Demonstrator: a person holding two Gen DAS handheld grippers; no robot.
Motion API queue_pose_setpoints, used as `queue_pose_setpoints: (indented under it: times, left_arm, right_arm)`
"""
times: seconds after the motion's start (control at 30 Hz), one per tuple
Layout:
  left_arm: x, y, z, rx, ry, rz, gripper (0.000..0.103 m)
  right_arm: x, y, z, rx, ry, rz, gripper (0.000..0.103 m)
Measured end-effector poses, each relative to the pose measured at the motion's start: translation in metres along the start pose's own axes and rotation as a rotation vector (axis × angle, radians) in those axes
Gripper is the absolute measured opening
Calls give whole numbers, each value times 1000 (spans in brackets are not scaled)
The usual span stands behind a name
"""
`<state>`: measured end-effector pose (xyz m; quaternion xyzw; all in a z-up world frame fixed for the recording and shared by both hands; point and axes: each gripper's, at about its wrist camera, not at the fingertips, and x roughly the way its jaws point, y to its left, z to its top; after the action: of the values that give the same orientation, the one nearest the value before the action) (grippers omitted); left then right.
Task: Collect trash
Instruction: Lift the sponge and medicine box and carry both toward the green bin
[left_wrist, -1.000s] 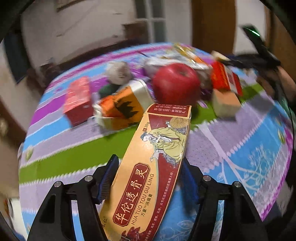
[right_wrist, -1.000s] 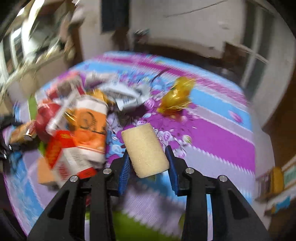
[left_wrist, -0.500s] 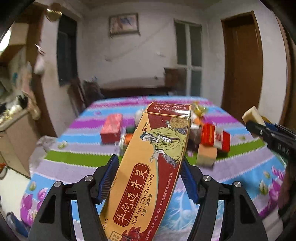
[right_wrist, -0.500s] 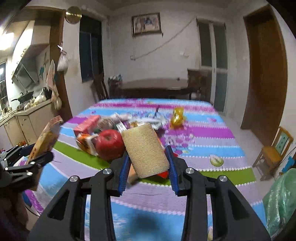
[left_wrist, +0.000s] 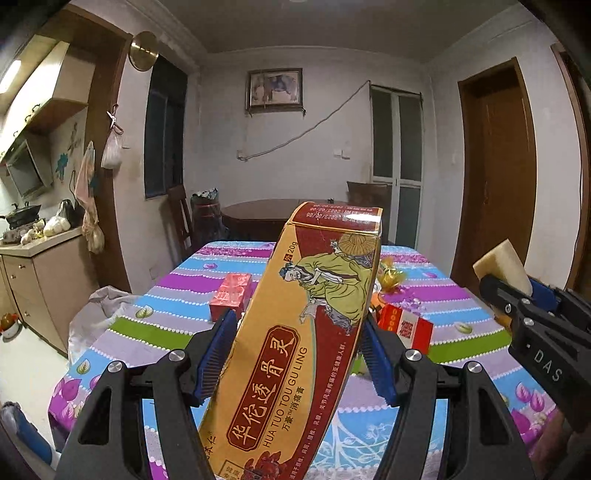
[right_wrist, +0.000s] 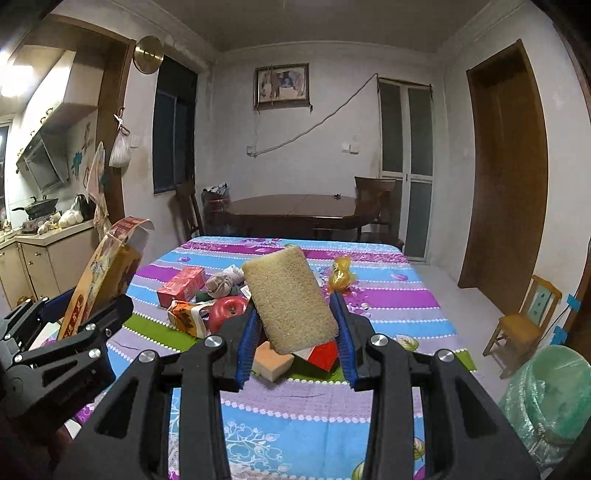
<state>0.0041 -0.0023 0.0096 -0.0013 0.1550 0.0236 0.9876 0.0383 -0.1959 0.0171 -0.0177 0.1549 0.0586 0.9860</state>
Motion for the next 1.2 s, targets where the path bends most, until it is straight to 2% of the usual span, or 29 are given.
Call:
queue_pose_setpoints:
  times: [0.4,0.8,0.97,1.2]
  left_arm:
    - [-21,-9,17,3,-10,9,67]
    - [-16,-6,17,17,-1,-2,67]
    - [-1,-15,25,29,30,-44,67]
    - [34,-80,38,79,107,-181,67]
  right_arm:
    - [-10,6,6,-21,-24,16,36]
    - [-9,3,4,-23,-16,26,36]
    - [-8,-11,9,-7,-1,17,36]
    - [-11,-77,18,35,51,-107,36]
